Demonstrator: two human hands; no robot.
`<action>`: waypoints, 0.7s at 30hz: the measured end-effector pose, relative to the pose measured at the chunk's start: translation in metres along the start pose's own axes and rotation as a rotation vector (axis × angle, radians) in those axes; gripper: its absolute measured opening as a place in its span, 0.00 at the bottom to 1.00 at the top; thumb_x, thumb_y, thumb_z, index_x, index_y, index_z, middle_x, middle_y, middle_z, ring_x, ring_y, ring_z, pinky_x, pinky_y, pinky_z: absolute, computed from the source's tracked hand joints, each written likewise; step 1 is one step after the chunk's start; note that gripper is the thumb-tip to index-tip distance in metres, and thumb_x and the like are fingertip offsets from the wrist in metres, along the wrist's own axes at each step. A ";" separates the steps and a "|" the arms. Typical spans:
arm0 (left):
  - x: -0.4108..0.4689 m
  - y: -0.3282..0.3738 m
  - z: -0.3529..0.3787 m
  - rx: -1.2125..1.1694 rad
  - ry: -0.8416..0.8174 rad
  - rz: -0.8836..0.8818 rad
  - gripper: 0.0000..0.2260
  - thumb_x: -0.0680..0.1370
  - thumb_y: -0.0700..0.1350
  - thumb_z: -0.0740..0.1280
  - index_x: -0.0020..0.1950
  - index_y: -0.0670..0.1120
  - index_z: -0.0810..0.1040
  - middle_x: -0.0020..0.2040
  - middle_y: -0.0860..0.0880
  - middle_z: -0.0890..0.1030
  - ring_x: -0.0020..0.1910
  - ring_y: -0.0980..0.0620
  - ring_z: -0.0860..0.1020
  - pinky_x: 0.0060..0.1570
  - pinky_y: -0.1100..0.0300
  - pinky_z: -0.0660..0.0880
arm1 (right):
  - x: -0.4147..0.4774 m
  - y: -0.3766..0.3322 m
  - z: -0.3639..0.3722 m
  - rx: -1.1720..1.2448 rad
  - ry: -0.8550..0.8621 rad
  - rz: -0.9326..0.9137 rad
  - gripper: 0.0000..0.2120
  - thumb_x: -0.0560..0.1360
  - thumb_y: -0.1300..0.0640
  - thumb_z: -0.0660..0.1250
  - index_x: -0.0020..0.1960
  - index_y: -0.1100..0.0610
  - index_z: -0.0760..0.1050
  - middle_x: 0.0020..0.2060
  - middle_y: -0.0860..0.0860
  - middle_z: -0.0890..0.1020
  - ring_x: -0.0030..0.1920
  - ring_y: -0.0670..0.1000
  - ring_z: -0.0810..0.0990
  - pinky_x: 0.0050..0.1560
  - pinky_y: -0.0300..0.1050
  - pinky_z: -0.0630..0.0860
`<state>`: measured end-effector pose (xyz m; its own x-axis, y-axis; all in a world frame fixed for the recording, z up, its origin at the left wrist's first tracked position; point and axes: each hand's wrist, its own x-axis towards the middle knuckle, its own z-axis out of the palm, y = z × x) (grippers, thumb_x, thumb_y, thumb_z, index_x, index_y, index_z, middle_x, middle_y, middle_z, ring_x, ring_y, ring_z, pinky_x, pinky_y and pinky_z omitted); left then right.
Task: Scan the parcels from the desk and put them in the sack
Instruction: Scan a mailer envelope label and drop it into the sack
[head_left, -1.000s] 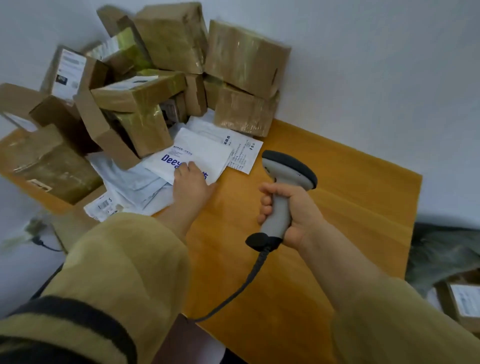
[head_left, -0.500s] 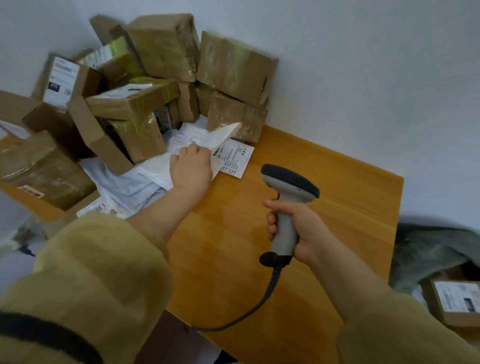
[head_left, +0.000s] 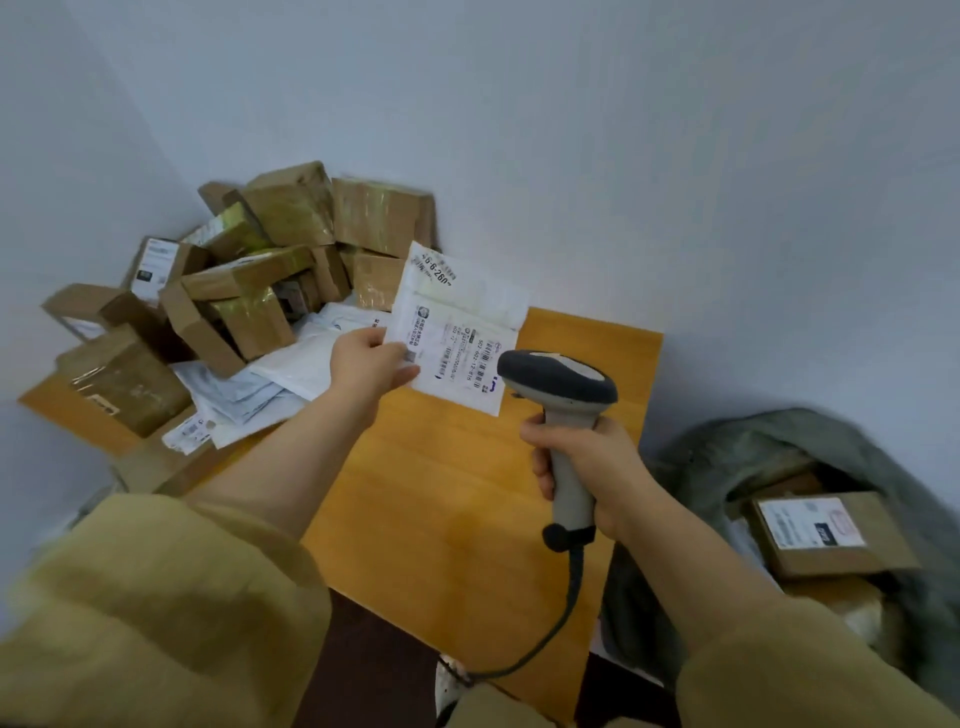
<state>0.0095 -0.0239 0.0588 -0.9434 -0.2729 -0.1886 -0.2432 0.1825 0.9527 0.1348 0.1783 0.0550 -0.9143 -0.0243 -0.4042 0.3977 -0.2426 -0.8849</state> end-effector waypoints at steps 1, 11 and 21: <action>-0.011 0.004 0.004 0.016 -0.008 0.006 0.09 0.75 0.31 0.65 0.39 0.42 0.77 0.43 0.46 0.79 0.40 0.49 0.79 0.31 0.65 0.79 | -0.009 0.000 -0.009 -0.029 -0.003 -0.012 0.04 0.72 0.64 0.71 0.41 0.62 0.76 0.25 0.55 0.76 0.23 0.51 0.71 0.26 0.41 0.71; -0.069 0.036 0.034 0.218 -0.021 0.134 0.08 0.75 0.34 0.67 0.49 0.45 0.80 0.47 0.42 0.80 0.49 0.44 0.79 0.54 0.46 0.78 | -0.066 0.003 -0.069 -0.140 0.059 -0.039 0.07 0.70 0.66 0.73 0.46 0.63 0.77 0.24 0.54 0.74 0.21 0.50 0.70 0.25 0.40 0.70; -0.071 0.023 0.062 -0.020 -0.042 -0.188 0.06 0.75 0.34 0.67 0.48 0.43 0.76 0.49 0.42 0.79 0.41 0.47 0.77 0.33 0.58 0.72 | -0.080 0.001 -0.091 -0.047 0.178 -0.083 0.03 0.72 0.67 0.69 0.43 0.62 0.76 0.25 0.55 0.75 0.23 0.50 0.70 0.27 0.42 0.70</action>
<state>0.0571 0.0578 0.0791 -0.8905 -0.2603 -0.3732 -0.4120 0.1134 0.9041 0.2149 0.2682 0.0653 -0.9178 0.1667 -0.3604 0.3286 -0.1907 -0.9250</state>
